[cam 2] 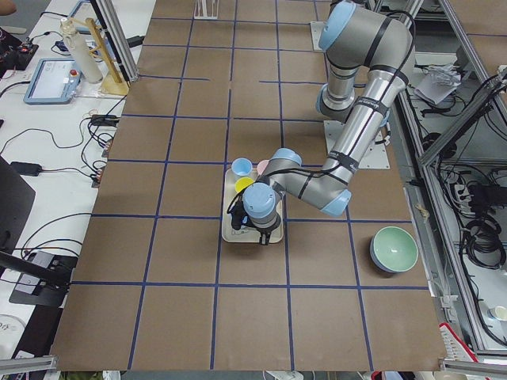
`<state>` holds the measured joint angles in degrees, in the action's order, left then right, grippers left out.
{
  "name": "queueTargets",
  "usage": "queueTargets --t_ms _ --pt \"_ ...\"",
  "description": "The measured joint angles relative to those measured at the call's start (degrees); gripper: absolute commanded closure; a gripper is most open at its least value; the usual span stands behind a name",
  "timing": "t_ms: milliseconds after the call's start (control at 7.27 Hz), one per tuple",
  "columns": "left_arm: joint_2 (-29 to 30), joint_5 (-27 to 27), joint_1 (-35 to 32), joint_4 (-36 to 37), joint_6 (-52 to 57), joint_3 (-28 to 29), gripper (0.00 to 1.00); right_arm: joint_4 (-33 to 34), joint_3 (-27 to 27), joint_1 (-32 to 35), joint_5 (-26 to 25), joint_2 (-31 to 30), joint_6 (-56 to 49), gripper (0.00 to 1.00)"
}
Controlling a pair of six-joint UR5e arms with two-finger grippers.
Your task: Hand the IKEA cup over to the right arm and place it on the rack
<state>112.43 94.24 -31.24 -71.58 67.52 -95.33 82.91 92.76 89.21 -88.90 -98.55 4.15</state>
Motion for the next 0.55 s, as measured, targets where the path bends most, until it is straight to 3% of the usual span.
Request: queueTargets --t_ms 275,550 --pt "-2.2 -0.1 -0.8 -7.9 0.0 4.5 1.0 -0.3 0.0 -0.4 0.0 0.3 0.1 0.0" --pt "-4.9 -3.7 -3.3 -19.9 0.1 11.6 1.0 -0.3 0.0 -0.4 0.6 1.0 0.0 0.0"
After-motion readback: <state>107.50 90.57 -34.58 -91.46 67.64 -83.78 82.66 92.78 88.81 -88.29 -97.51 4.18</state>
